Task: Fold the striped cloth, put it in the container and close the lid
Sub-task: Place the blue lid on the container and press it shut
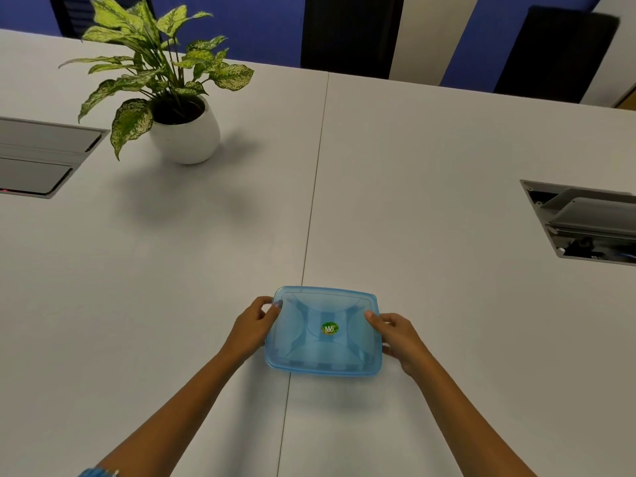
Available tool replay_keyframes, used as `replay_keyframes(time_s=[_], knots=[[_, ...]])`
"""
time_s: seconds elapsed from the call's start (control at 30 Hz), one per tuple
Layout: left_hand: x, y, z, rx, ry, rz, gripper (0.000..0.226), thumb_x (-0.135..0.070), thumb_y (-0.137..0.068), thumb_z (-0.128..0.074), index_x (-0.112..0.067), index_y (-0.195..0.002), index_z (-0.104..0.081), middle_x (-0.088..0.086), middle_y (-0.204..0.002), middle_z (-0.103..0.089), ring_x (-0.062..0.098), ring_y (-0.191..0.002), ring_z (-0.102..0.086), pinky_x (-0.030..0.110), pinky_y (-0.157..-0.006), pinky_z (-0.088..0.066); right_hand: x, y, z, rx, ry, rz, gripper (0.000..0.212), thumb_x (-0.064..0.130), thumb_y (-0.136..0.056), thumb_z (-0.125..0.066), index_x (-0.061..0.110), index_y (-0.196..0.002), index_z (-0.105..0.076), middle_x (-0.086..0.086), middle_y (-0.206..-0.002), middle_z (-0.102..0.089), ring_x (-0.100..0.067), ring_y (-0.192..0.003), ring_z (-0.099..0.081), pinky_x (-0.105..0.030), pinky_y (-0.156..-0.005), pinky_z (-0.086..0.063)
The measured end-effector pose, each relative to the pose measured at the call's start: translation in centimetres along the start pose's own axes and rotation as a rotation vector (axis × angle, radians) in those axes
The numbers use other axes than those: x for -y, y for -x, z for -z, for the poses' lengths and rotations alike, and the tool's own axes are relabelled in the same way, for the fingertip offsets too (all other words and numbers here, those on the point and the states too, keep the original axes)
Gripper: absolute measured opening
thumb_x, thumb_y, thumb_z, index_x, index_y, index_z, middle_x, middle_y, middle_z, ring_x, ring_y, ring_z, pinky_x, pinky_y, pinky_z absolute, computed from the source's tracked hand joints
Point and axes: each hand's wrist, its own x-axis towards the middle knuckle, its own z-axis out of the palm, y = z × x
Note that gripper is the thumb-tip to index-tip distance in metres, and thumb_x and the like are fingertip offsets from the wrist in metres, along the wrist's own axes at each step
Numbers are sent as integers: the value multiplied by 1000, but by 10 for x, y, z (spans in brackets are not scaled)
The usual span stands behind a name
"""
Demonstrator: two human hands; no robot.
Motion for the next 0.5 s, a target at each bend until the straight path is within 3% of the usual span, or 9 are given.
replay_keyframes(time_s=[0.13, 0.27, 0.5], knots=[[16, 35, -5, -16, -87, -61, 29, -47, -93, -38, -24, -110, -43, 3, -84, -62, 17, -70, -65, 29, -62, -59, -25, 24, 0, -2, 91, -21, 42, 42, -81, -68, 11, -106, -53, -10, -102, -66, -22, -86, -66, -27, -63, -52], [23, 51, -14, -25, -139, -100, 29, -43, -96, -33, -22, -115, -40, -2, -81, -64, 15, -58, -62, 21, -53, -54, -40, 37, -1, 20, 55, -7, 37, 35, -83, -67, 9, -102, -51, -18, -101, -64, -20, -74, -61, -29, -67, -56], [20, 55, -21, -130, -194, -127, 39, -37, -98, -32, -12, -124, -46, -2, -92, -62, 6, -72, -59, 11, -56, -44, -42, 46, -6, -5, 24, 77, 28, 27, -87, -64, 5, -92, -49, -18, -93, -61, -20, -71, -58, -30, -67, -55]])
